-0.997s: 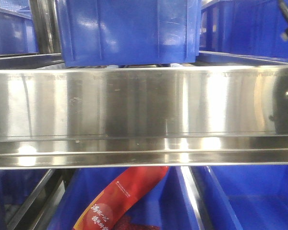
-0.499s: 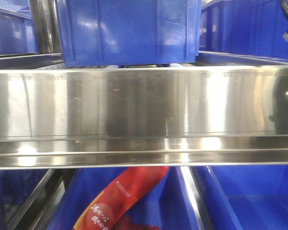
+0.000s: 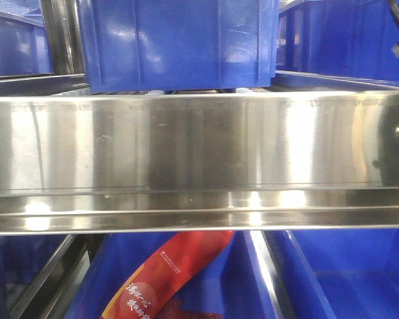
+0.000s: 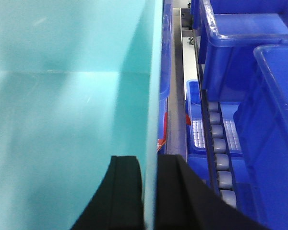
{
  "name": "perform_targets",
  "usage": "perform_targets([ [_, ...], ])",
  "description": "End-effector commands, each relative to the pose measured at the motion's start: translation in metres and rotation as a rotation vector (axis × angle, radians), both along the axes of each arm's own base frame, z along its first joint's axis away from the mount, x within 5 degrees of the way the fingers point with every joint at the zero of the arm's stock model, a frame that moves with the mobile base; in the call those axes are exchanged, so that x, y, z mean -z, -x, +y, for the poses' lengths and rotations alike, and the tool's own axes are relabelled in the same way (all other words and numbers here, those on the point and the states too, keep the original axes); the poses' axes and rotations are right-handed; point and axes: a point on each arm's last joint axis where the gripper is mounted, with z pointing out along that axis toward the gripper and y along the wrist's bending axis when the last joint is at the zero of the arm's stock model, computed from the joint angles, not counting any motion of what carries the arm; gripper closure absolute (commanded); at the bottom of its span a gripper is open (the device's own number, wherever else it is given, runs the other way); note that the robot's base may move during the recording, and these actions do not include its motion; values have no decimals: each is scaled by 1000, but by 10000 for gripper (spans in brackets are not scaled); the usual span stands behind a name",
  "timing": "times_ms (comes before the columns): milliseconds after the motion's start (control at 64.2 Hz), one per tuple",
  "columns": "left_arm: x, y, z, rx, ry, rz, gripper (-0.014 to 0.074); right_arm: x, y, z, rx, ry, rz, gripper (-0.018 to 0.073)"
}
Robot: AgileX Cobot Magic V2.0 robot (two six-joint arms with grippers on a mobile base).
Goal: Fetch blue bin and place on conveyor start
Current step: 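Pull the held teal bin back out of the shelf toward the robot, then hold the teal bin with both grippers while driving to the conveyor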
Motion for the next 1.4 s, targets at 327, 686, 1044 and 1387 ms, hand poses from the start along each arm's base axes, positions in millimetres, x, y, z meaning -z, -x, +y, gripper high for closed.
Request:
perform_targets([
  [327, -13, 6, 4, -1, -7, -74, 708, -14, 6, -6, 5, 33, -89, 719],
  [686, -13, 6, 4, -1, -7, -74, 708, -14, 6, -6, 5, 33, -87, 719],
  [1044, -13, 6, 4, -1, -7, -74, 708, -14, 6, -6, 5, 33, -87, 719],
  [1387, -13, 6, 4, -1, -7, -74, 708, -14, 6, -6, 3, 30, -86, 719],
])
